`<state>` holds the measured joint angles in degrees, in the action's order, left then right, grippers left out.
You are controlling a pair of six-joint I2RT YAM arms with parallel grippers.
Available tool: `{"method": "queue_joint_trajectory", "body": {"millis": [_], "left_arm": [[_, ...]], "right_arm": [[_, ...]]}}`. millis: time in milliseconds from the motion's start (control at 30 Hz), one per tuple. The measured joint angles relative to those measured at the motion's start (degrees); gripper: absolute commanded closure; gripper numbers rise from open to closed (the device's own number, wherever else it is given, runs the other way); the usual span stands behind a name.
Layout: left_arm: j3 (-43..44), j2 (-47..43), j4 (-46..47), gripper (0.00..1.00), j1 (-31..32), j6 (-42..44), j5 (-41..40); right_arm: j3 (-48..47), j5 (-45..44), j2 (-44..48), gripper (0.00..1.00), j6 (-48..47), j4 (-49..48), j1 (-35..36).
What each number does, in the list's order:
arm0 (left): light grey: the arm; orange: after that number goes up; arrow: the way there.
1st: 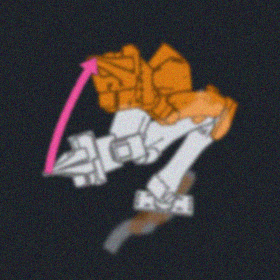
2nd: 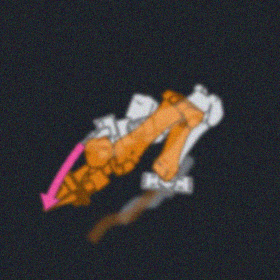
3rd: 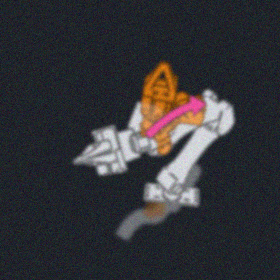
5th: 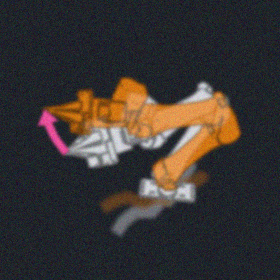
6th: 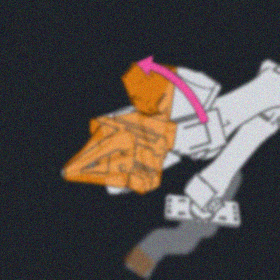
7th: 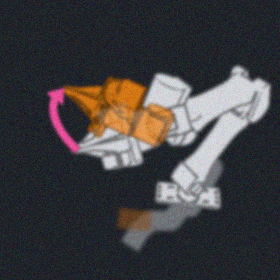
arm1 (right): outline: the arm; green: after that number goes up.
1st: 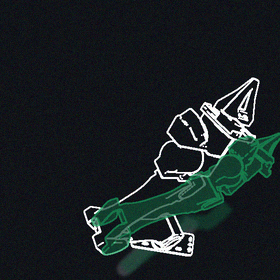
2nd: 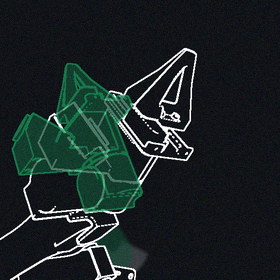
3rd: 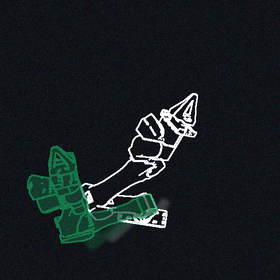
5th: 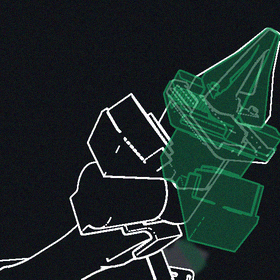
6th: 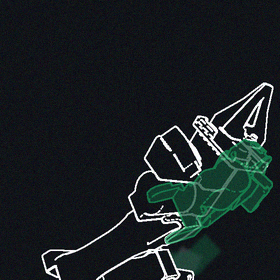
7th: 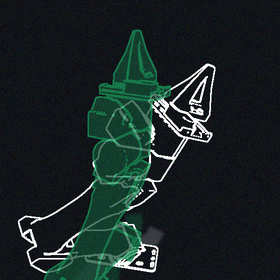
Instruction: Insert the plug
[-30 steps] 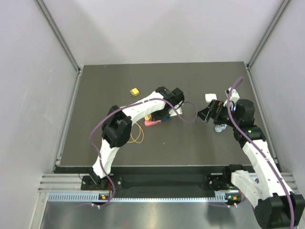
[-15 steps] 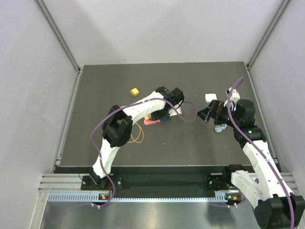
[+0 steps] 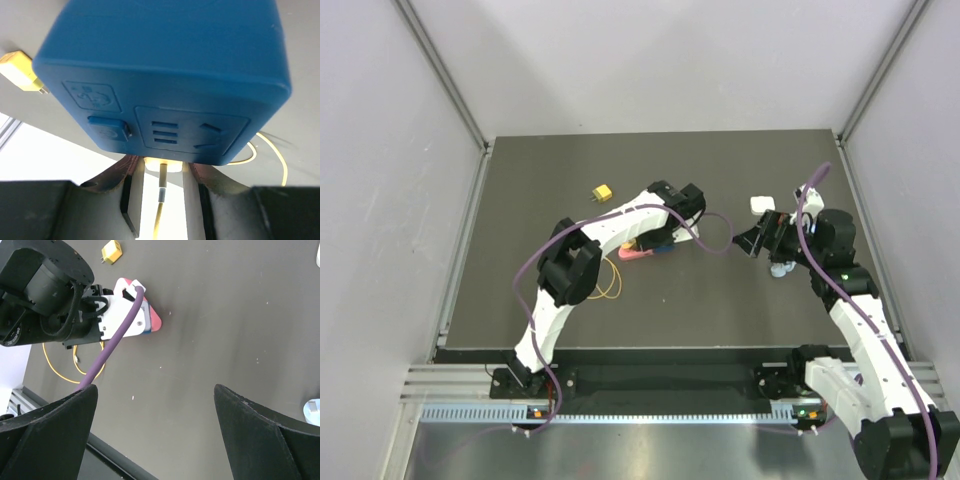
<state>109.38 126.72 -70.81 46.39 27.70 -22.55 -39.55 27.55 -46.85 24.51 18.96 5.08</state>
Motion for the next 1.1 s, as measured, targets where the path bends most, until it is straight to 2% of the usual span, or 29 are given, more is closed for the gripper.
{"method": "queue_joint_trajectory", "body": {"millis": [33, 100, 133, 200, 567, 800, 1100], "left_arm": [[0.2, 0.1, -0.1, 0.88, -0.1, -0.1, -0.3], [0.5, 0.3, -0.1, 0.83, -0.2, -0.2, -1.0], [0.5, 0.3, -0.1, 0.69, -0.3, -0.3, -1.2], [1.0, 0.4, -0.1, 0.54, -0.4, -0.5, -1.4], [2.0, 0.4, 1.2, 0.47, 0.4, -0.8, -2.9], [1.8, -1.1, 1.8, 0.49, 0.5, -1.3, -3.4], [-2.7, -5.5, 4.3, 0.51, 0.5, -1.5, -3.3]], "right_arm": [[0.0, 0.0, 0.0, 0.00, 0.0, 0.0, 0.0], [-0.1, 0.0, 0.0, 0.00, 0.0, 0.0, 0.0], [-0.3, 0.0, 0.0, 0.00, 0.0, 0.2, 0.0], [-0.9, 0.1, 0.0, 0.00, 0.0, 0.2, 0.0], [-2.6, 1.1, 1.7, 0.00, 0.4, -0.5, 0.0], [-2.6, 0.9, 1.9, 0.00, 0.3, 0.5, 0.0], [-2.9, 0.6, 2.7, 0.00, 0.5, 1.0, 0.0]]}}
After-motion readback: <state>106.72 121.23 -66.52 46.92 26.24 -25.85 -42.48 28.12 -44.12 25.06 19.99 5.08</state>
